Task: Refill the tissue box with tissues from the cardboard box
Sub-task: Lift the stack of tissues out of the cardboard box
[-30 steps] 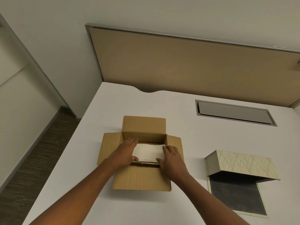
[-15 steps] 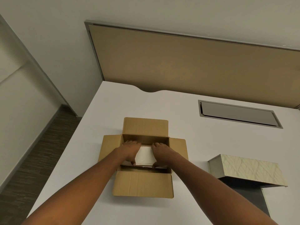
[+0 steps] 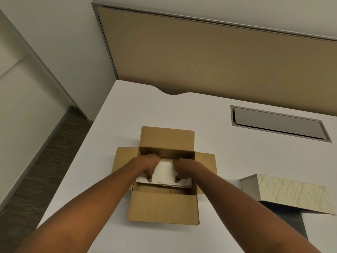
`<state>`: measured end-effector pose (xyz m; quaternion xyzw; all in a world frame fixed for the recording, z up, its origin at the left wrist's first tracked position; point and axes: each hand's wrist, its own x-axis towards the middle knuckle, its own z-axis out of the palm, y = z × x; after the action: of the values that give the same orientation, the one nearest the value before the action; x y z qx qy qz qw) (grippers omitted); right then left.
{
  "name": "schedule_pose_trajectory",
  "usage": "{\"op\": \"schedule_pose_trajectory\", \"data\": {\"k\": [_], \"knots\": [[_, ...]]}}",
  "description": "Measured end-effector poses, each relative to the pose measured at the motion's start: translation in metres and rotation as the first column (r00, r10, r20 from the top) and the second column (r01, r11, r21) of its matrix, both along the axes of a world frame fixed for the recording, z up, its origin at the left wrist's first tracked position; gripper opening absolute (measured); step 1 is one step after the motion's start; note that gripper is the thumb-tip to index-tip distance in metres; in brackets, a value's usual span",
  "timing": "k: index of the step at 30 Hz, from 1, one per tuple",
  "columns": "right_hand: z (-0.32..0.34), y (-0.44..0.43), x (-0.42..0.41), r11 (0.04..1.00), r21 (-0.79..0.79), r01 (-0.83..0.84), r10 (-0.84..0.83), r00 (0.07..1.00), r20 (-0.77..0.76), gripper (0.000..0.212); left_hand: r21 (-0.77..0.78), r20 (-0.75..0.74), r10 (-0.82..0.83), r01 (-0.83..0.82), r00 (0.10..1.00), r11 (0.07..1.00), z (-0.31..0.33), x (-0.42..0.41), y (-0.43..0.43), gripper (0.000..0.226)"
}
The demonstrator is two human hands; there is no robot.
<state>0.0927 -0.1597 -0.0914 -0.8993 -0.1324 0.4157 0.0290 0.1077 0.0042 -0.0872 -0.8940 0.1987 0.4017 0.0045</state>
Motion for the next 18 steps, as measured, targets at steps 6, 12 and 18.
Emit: {"op": "schedule_pose_trajectory", "data": {"k": [6,12,18], "knots": [[-0.006,0.002,0.005,0.999,-0.035,-0.042,0.042,0.999,0.008,0.085,0.019,0.035,-0.002,0.002,0.999,1.0,-0.008,-0.002,0.0,0.079],[-0.011,0.003,0.007,0.994,-0.071,-0.084,0.084,0.996,0.004,0.087,0.042,0.093,-0.035,0.031,0.995,0.999,-0.011,-0.005,0.001,0.082],[-0.015,0.003,0.002,0.986,-0.124,-0.116,0.125,0.99,0.072,0.089,0.111,0.158,-0.052,0.034,0.986,0.993,-0.014,-0.011,-0.009,0.084]]}}
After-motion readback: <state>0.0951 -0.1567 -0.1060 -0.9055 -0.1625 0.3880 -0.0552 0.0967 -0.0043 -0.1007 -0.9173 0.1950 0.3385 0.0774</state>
